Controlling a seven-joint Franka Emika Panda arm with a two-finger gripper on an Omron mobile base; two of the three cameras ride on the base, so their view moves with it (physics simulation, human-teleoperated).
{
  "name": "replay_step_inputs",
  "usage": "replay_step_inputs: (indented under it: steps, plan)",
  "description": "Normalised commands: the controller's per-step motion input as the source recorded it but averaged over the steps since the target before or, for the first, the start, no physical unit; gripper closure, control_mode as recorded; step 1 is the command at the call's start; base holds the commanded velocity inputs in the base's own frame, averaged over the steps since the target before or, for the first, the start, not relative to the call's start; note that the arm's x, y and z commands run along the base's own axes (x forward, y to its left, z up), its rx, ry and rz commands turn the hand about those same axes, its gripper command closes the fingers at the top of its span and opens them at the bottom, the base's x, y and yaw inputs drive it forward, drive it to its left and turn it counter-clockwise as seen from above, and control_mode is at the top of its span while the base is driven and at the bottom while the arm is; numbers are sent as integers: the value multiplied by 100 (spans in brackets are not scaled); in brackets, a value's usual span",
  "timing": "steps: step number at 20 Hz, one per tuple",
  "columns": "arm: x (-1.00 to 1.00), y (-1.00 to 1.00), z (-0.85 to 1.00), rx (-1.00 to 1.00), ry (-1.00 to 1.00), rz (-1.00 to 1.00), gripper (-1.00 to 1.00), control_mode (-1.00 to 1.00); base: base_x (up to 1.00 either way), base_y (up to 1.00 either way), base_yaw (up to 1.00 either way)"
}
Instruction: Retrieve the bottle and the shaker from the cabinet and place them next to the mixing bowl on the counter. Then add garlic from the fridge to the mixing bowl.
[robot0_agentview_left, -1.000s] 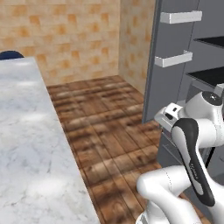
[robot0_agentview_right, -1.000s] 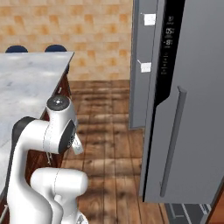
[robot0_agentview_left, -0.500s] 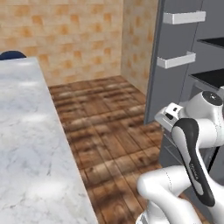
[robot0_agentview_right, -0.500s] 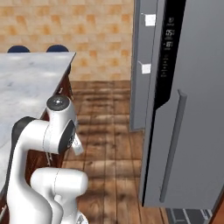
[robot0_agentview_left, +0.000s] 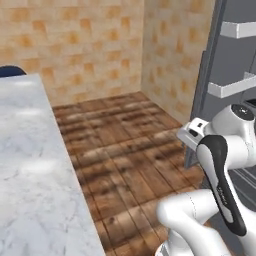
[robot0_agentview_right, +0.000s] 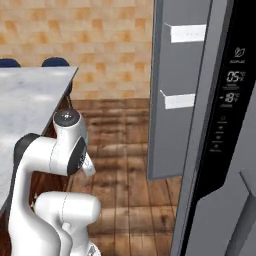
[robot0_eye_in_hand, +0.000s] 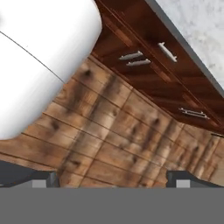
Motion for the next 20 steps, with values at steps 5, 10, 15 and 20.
replay_step_inputs:
  steps: [5, 10, 15, 20]
  plan:
    - [0, 0, 0, 0, 0, 0, -100, 100, 100, 30, -45]
    - [0, 0, 0, 0, 0, 0, -100, 100, 87, 25, -57]
    - [0, 0, 0, 0, 0, 0, -100, 100, 35, 12, -58]
    - [0, 0, 0, 0, 0, 0, -100, 100, 38, 10, -57]
